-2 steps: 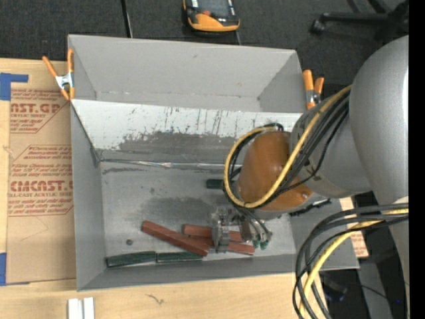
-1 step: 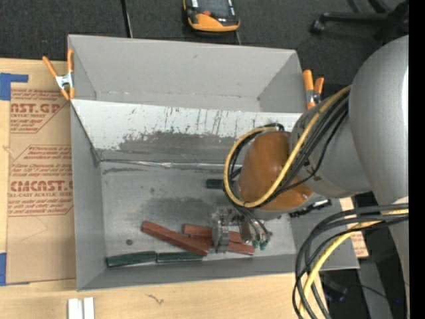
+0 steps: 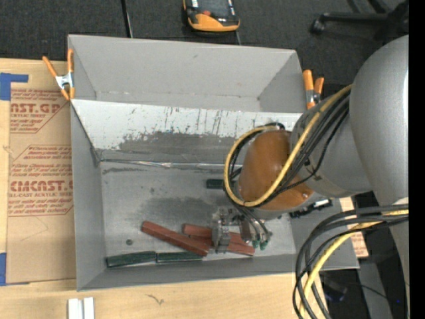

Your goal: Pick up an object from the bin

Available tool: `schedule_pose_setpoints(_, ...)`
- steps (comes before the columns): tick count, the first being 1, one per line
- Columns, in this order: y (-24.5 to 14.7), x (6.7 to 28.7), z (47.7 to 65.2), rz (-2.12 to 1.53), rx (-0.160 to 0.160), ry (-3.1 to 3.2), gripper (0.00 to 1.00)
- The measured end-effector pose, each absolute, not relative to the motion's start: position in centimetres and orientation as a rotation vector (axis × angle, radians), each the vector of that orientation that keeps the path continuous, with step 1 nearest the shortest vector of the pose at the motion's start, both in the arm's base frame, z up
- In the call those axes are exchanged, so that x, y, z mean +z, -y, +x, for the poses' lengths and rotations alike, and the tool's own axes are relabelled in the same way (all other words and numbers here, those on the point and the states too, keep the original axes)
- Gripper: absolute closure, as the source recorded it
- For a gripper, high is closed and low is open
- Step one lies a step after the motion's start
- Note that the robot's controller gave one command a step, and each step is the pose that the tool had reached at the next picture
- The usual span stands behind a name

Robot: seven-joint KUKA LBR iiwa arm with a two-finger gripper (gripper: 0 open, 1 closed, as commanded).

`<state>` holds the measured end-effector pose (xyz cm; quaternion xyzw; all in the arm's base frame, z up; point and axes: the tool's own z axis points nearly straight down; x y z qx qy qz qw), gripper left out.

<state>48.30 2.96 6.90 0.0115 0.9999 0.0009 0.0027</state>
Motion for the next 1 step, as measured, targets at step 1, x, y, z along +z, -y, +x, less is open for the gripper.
schedule_pose_setpoints(1,-2.97,7.53,48.2,0.015,0.001,-3.142,1.0)
